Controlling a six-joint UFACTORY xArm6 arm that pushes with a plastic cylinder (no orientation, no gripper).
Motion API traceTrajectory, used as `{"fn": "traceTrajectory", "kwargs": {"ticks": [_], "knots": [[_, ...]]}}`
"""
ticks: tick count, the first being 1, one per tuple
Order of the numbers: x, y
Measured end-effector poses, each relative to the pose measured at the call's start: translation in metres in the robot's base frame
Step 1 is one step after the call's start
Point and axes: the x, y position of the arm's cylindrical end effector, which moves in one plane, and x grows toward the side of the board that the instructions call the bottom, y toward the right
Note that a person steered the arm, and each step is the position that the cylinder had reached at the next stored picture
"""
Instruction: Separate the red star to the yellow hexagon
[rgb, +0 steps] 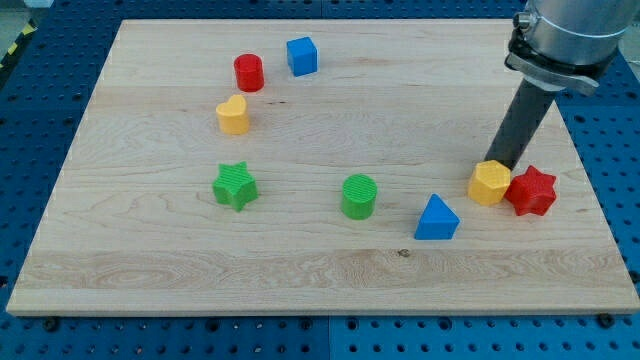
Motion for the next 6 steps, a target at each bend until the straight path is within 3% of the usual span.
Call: {"fn": "traceTrajectory", "kwargs": {"ticks": [2,6], "knots": [[0.029,0.022],[0.045,0.06]]}}
